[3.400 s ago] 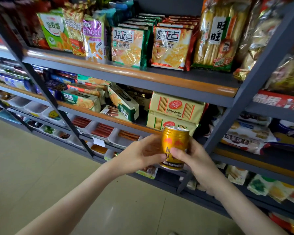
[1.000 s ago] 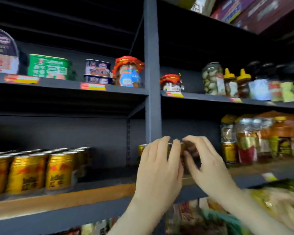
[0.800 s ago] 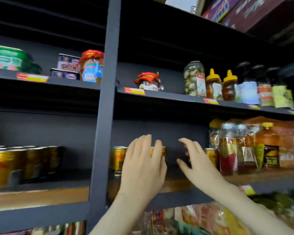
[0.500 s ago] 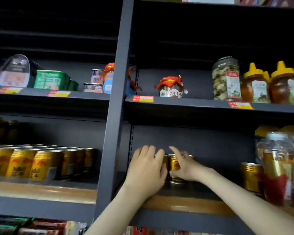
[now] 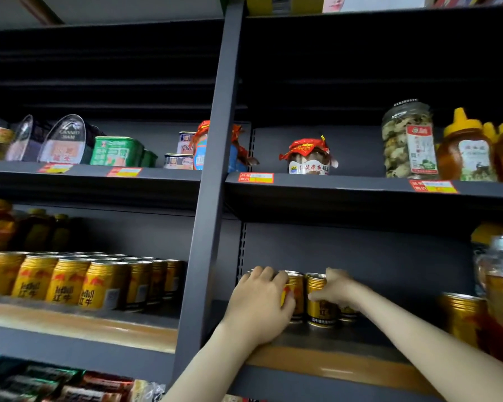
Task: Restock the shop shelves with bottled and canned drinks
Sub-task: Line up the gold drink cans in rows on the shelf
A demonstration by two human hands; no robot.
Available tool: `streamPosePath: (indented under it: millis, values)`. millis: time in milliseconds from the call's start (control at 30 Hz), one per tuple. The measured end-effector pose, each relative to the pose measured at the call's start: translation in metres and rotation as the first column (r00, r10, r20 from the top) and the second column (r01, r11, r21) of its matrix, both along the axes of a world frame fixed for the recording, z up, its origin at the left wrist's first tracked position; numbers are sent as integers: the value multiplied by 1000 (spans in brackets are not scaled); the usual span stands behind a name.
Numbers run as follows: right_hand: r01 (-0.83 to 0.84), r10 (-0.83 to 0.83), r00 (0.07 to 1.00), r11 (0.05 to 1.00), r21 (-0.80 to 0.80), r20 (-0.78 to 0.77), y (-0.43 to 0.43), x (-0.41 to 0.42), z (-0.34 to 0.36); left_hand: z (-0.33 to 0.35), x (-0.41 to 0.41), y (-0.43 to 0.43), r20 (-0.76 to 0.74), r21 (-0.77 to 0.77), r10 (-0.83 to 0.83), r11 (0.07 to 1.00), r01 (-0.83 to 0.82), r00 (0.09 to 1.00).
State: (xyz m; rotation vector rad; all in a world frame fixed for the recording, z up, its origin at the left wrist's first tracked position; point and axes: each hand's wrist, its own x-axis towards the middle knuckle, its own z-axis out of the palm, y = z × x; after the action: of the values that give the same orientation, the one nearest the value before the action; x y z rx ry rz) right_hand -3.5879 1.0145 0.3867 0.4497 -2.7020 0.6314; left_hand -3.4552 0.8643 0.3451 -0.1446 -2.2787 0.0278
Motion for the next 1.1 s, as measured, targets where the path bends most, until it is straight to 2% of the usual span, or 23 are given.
streamPosePath:
  millis: [133, 267, 433, 533, 600, 667, 733, 867, 967, 1100]
  values:
    - [6, -3, 993, 1000, 27, -116, 4, 23, 4, 3, 3, 1, 60, 69, -21, 997, 17, 998]
    - [-125, 105, 971, 989, -80, -216, 15, 65, 0, 13, 11, 4, 127, 150, -47, 988, 27, 991]
    - [-325, 169, 849, 914, -242, -500, 45, 141, -8, 12, 31, 29, -17, 233, -261, 938, 257, 965]
    - [-410, 190, 809, 860, -303, -556, 57, 188, -21, 0, 51, 50, -200, 278, -482, 807, 521, 853]
    - [-438, 203, 811, 832, -340, -548, 61, 216, -37, -12, 71, 59, -237, 367, -608, 666, 649, 758]
    - [-448, 222, 825, 817, -362, -520, 61, 240, -59, -33, 93, 58, -242, 463, -687, 539, 704, 685]
    - [-456, 264, 850, 803, -385, -456, 56, 258, -89, -63, 111, 50, -222, 508, -720, 491, 708, 658]
    - [-445, 330, 892, 763, -469, -309, 21, 283, -163, -132, 138, 10, -93, 568, -728, 521, 637, 679]
    - [-442, 359, 897, 771, -459, -259, -25, 295, -216, -182, 156, -36, 25, 633, -691, 570, 524, 722]
    - [-415, 409, 902, 725, -550, -142, -99, 315, -271, -238, 180, -106, 147, 679, -639, 620, 393, 755]
